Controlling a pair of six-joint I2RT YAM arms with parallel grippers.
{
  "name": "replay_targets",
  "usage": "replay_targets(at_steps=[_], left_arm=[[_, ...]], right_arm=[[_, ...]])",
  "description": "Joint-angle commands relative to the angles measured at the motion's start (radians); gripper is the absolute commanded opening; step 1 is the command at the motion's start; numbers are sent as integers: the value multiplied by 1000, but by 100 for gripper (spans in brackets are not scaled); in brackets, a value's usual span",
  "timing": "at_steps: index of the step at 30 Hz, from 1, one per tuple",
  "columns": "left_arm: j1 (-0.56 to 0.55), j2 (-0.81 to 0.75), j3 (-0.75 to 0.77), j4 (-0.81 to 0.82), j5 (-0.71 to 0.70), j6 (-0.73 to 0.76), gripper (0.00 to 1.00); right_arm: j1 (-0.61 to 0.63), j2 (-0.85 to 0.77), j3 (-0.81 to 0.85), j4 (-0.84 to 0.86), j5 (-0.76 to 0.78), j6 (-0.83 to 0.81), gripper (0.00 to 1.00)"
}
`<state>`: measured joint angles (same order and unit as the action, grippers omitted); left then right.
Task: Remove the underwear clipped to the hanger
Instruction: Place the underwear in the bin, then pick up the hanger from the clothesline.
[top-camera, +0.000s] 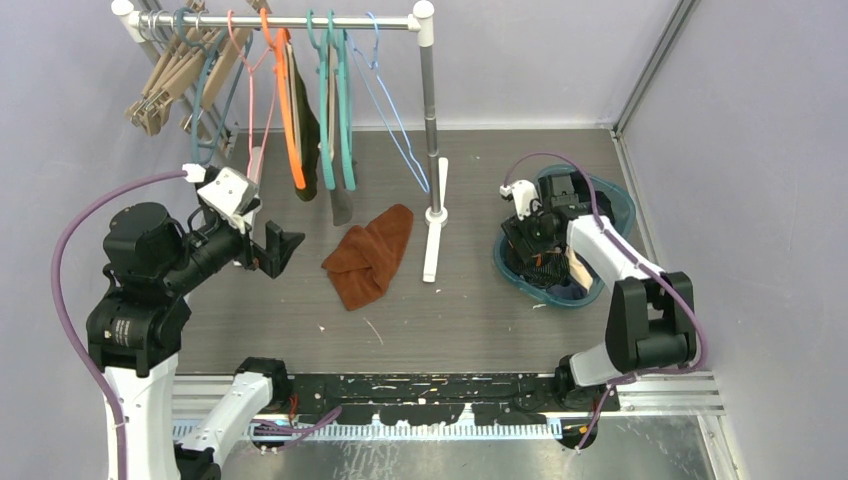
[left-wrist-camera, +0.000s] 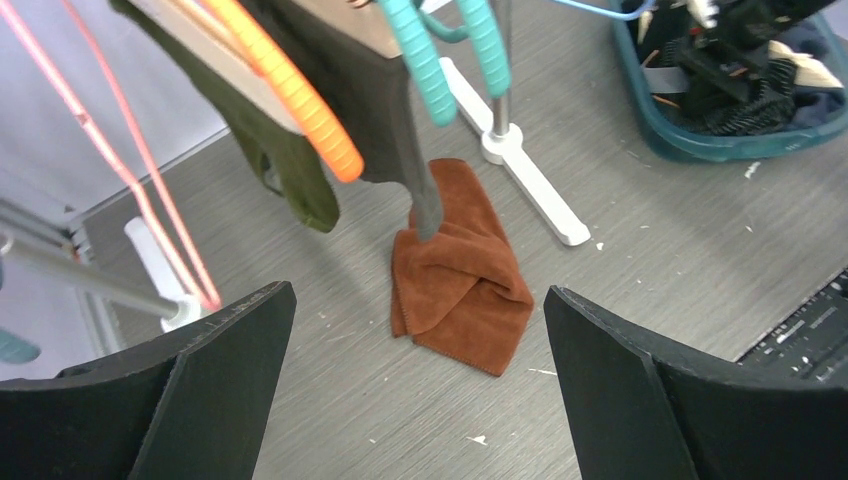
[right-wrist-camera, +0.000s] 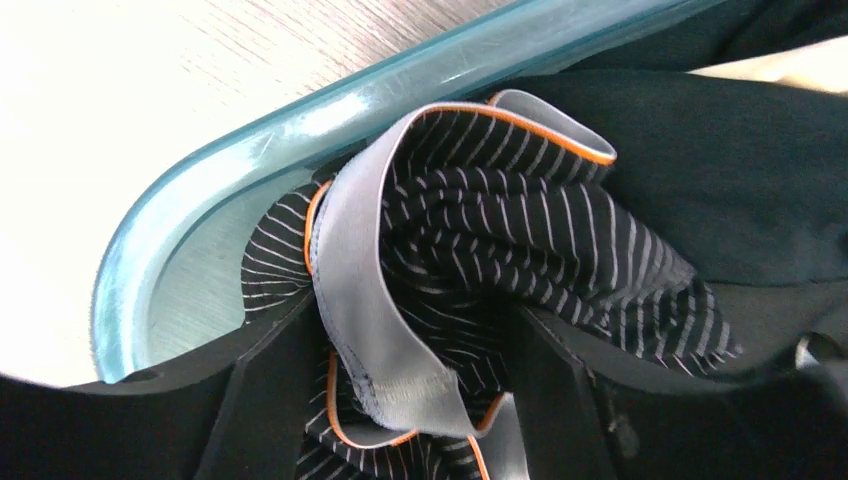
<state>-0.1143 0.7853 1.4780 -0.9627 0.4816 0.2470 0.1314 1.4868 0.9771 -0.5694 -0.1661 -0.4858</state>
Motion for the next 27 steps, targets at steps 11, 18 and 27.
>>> replay_targets(at_steps=[11, 18, 27], left_arm=[[14, 28, 27, 123, -171, -58, 99], [14, 84, 39, 246, -118, -118, 97], [13, 233, 191, 290, -239, -267, 88]], right_arm=[[0, -347, 111, -24, -140, 42, 89], [8, -429, 12, 82, -353, 119, 87], [10, -503, -120, 150, -365, 85, 86]])
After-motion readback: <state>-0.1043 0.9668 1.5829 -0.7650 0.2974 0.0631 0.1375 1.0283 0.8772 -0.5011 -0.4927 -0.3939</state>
